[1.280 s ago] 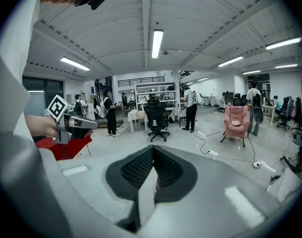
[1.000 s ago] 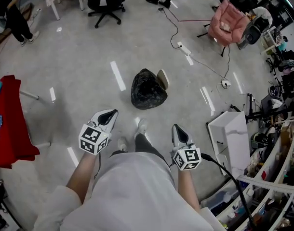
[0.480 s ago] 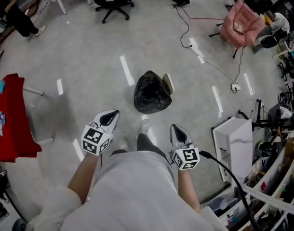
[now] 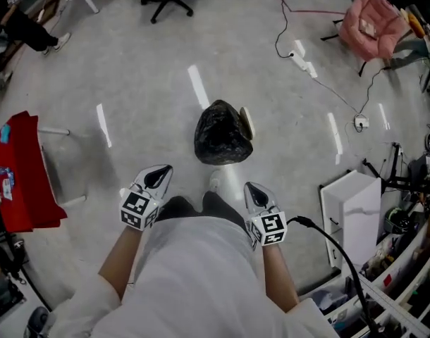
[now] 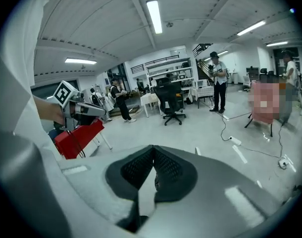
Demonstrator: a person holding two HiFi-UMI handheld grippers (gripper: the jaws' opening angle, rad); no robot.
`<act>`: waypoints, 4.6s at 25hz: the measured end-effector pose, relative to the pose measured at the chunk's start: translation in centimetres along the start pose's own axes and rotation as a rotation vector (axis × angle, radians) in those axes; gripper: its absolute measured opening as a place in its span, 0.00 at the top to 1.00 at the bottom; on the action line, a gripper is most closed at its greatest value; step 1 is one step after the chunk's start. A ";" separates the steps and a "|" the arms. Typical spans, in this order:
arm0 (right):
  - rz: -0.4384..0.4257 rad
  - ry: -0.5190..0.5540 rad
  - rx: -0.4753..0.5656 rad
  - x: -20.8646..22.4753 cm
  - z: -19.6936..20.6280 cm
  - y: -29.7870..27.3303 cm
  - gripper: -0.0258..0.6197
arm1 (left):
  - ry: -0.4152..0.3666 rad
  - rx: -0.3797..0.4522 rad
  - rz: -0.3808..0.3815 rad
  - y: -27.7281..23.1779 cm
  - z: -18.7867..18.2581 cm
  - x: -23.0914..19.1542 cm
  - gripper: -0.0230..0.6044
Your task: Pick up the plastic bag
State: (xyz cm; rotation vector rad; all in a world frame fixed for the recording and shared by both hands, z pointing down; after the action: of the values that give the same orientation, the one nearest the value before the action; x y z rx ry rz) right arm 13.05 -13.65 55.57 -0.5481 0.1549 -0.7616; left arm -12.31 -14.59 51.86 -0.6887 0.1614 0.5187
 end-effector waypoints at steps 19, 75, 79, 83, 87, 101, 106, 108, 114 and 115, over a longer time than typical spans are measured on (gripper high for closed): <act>0.050 -0.179 -0.152 7.8 9.2 -15.2 0.93 | 0.175 -0.207 0.024 -19.2 8.3 -10.2 0.96; 0.150 -0.366 -0.265 13.9 16.6 -18.6 0.96 | 0.251 -0.360 -0.024 -26.7 11.9 -13.2 0.95; 0.137 -0.394 -0.196 14.5 11.9 -13.5 0.96 | 0.201 -0.324 -0.020 -23.0 7.8 -9.7 0.95; 0.106 -0.382 -0.137 14.2 8.4 -8.7 0.96 | 0.113 -0.314 -0.018 -19.5 4.9 -6.8 0.95; 0.065 -0.334 -0.103 12.5 6.4 -5.9 0.96 | 0.093 -0.256 -0.035 -15.8 2.5 -5.2 0.95; 0.095 -0.280 0.080 4.1 -0.1 0.3 0.96 | 0.121 -0.068 -0.032 -2.7 0.3 -1.9 0.95; 0.147 -0.256 0.113 -0.3 -1.1 2.7 0.96 | 0.115 -0.030 -0.014 2.7 0.7 -2.0 0.95; 0.173 -0.243 0.131 -2.0 -1.6 4.1 0.96 | 0.076 -0.011 -0.018 4.8 0.7 -1.7 0.95; 0.223 -0.192 0.186 -8.0 -3.1 7.5 0.96 | 0.006 0.057 -0.014 11.3 1.3 -1.0 0.95; 0.230 -0.190 0.193 -9.1 -3.2 7.8 0.96 | 0.003 0.064 -0.007 12.3 1.6 -0.9 0.95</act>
State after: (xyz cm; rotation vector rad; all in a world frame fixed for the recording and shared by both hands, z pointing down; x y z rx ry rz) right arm 10.29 -4.04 48.20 -0.4082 -0.0316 -0.4911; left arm -19.38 -5.91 46.48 -0.6274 0.1774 0.5041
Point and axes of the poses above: the fingertips, and each gripper's own axes: y backward along the fingers, x to its right, z out of its underside, the point moved 2 cm from there along y, backward along the fingers, and after that the axes turned 10 degrees about y, right-handed, at the moved point
